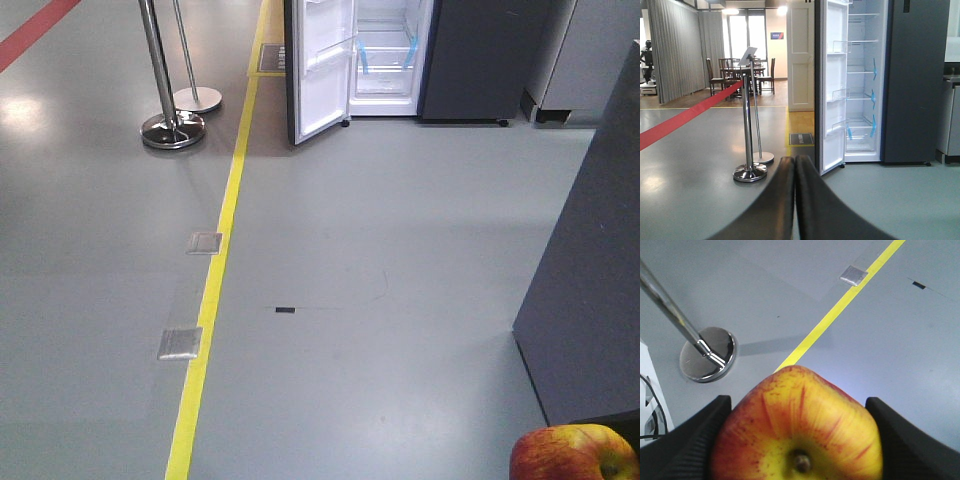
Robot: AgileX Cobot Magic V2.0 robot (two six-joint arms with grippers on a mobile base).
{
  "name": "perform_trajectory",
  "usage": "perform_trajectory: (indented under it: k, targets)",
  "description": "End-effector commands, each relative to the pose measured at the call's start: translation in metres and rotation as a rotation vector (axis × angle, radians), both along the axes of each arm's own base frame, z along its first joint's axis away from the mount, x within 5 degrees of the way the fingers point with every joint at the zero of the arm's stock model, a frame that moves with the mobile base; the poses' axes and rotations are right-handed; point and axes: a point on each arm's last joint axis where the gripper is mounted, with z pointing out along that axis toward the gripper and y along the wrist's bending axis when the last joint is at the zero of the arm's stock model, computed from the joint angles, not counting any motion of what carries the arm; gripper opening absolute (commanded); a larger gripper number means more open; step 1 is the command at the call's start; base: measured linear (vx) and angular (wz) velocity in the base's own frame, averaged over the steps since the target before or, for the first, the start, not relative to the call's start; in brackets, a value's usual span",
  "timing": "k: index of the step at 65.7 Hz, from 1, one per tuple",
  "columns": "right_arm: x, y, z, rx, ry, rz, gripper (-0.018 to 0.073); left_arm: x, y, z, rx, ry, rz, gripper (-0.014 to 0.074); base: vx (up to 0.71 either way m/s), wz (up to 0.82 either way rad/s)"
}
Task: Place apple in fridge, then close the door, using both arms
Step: 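Drive up to the open refrigerator door bins, apple held in right gripper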
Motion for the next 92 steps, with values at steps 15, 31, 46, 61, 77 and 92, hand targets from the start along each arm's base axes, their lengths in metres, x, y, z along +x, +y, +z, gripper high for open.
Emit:
perform_trajectory:
  k: [15,31,46,61,77,92]
  targets:
    - [0.0026,0.0028,0.0113,0.055,-0.049,-0.01,0.009,0.0002,-0.0005,-0.0019,-0.009,-0.052,-0.01,-0.0006,0.37,-0.03]
    - [0.0026,0.0028,0.0113,0.055,-0.049,-0.01,0.009,0.0002,-0.0005,-0.0019,-0.009,-0.052,-0.01,-0.0006,0.37,-0.05]
    - [0.0026,0.0028,0.0113,0.055,-0.049,-0.01,0.009,0.0002,-0.0005,-0.0019,-0.009,-0.052,-0.01,-0.0006,0.38,-0.03]
    - [0.0026,0.0028,0.0113,0.056,-0.048,-0.012,0.009,0.0002,-0.0005,-0.0019,-0.009,-0.052,-0.01,-0.0006,0.38,0.02]
    - [0.0027,0.0028,0.0114,0.056,-0.048,-0.013,0.009,0.0002,-0.0005,-0.0019,-0.009,-0.052,-0.01,-0.0006,0.38,0.05]
    - [0.0028,0.0028,0.0114,0.056,-0.049,-0.013,0.009,0.0002,-0.0005,-0.0019,-0.009,-0.052,-0.01,-0.0006,0.38,0.04]
